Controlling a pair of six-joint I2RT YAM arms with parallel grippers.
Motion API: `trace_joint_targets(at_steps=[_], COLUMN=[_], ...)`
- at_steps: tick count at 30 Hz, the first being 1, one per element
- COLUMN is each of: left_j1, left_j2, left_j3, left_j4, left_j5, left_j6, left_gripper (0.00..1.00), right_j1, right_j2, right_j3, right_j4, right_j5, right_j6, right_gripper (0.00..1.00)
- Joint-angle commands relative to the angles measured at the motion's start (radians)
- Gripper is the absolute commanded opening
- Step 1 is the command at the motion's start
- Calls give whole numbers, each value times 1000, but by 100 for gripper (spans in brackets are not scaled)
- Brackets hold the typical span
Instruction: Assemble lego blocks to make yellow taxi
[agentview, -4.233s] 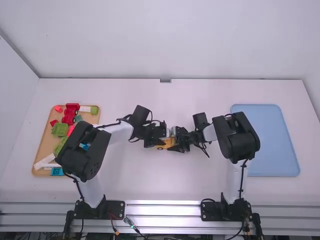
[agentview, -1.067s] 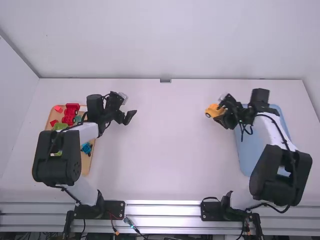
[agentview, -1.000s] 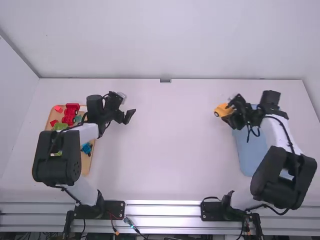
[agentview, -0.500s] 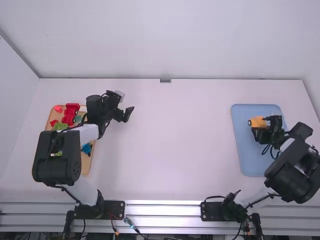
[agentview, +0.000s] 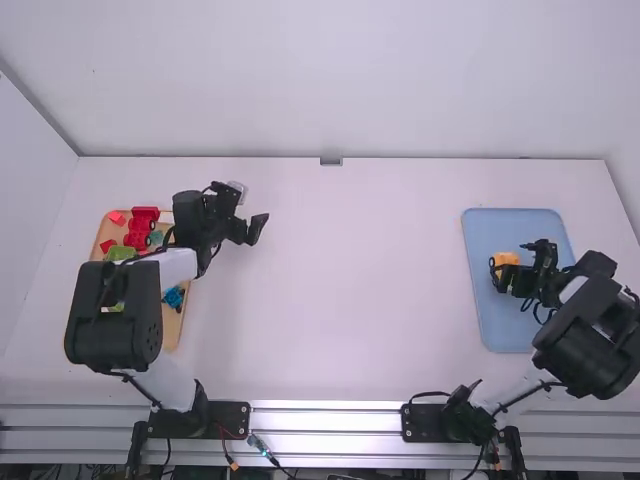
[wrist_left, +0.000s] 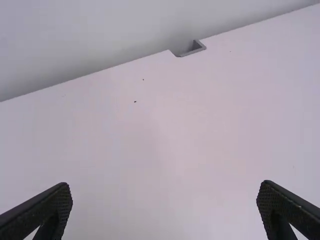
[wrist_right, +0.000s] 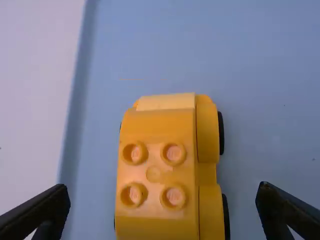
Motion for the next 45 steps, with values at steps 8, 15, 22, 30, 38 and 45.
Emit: trace_joint_targets(at_steps=[8,15,22,30,38,45], left_j1=[-50,-167,-282,-226,-107,-77], left_j2=[-130,-292,-446,-541,-660,-788], left_j3=[122,236,253,183,64,-64], left_j4=[-373,-642,-688,-619,-516,-516], left_j5=[-211,-367,-462,-495,-495,-495], left_j6=[-82,-83,-70,-134,-244,-244], left_gripper=[99,99,99,92,80,67], right_j1=[130,372,670,754,754,754], right_j2=[-96,-308,-528,-640,-759,-890], right_j3=[153,153,153,83,-37,-167], right_j4=[-177,-188,-186,-119,1,132], right_j5=[284,390,520,598,598,598], right_j6=[153,215,254,325,445,576], right_gripper=[99,99,99,92,80,67])
